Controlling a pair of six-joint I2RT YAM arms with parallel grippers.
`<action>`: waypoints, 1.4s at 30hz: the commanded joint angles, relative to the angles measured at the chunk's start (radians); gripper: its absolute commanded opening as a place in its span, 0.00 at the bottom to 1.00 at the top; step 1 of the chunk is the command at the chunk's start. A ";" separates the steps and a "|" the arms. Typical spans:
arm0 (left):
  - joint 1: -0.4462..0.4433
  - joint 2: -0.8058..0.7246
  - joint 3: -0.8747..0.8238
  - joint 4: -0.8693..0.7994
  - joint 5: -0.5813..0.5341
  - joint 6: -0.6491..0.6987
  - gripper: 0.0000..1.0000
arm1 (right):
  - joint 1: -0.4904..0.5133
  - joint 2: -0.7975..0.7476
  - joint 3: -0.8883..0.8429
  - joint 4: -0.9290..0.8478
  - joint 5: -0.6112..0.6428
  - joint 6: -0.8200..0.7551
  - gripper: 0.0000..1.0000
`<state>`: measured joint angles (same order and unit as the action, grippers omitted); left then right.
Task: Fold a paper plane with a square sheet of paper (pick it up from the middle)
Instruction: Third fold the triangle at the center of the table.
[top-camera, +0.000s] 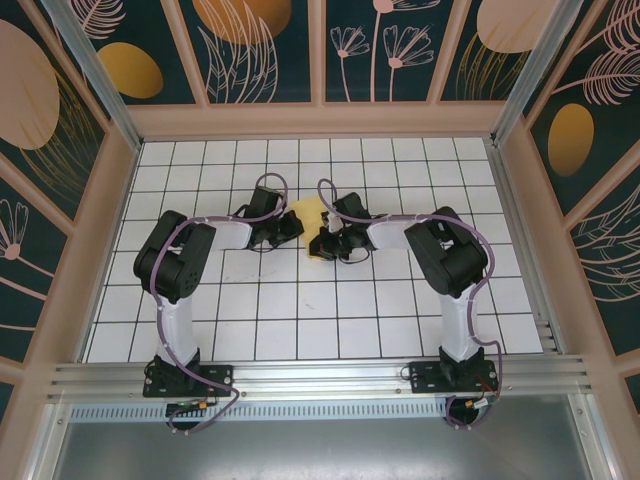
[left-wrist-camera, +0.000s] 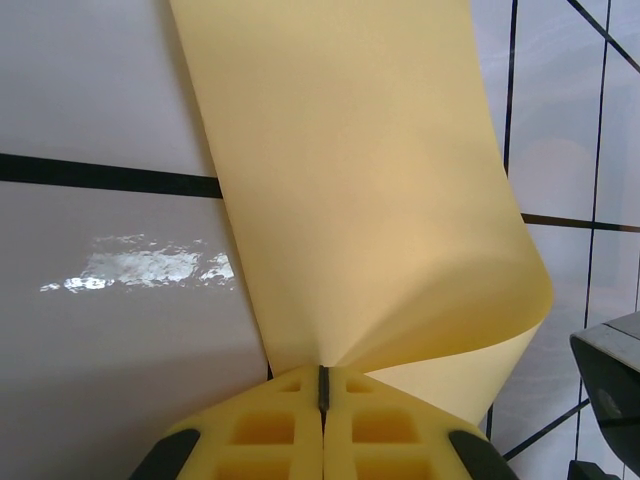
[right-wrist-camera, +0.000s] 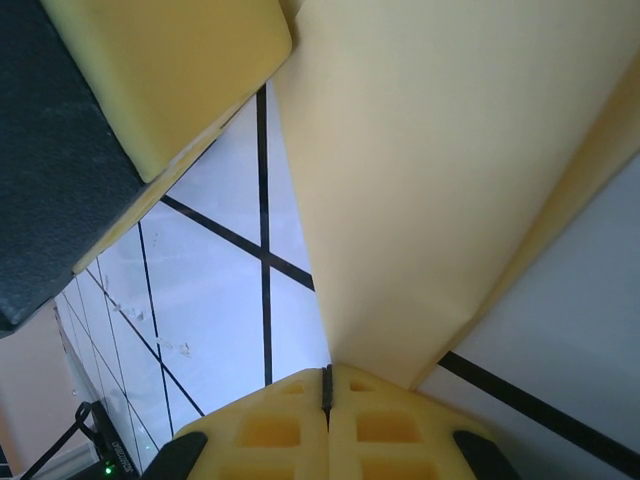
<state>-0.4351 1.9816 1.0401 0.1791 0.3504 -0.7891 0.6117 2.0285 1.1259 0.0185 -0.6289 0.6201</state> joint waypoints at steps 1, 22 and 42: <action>0.002 0.030 0.000 -0.067 -0.064 0.022 0.06 | 0.006 -0.040 0.019 -0.060 0.015 -0.044 0.02; 0.001 0.035 0.000 -0.070 -0.068 0.025 0.06 | 0.027 0.011 0.012 -0.171 0.075 -0.095 0.02; 0.002 0.040 0.015 -0.096 -0.079 0.038 0.06 | 0.001 -0.163 -0.054 -0.069 0.085 -0.110 0.02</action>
<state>-0.4389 1.9850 1.0550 0.1577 0.3321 -0.7784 0.6289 1.9347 1.0760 -0.0803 -0.5797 0.4988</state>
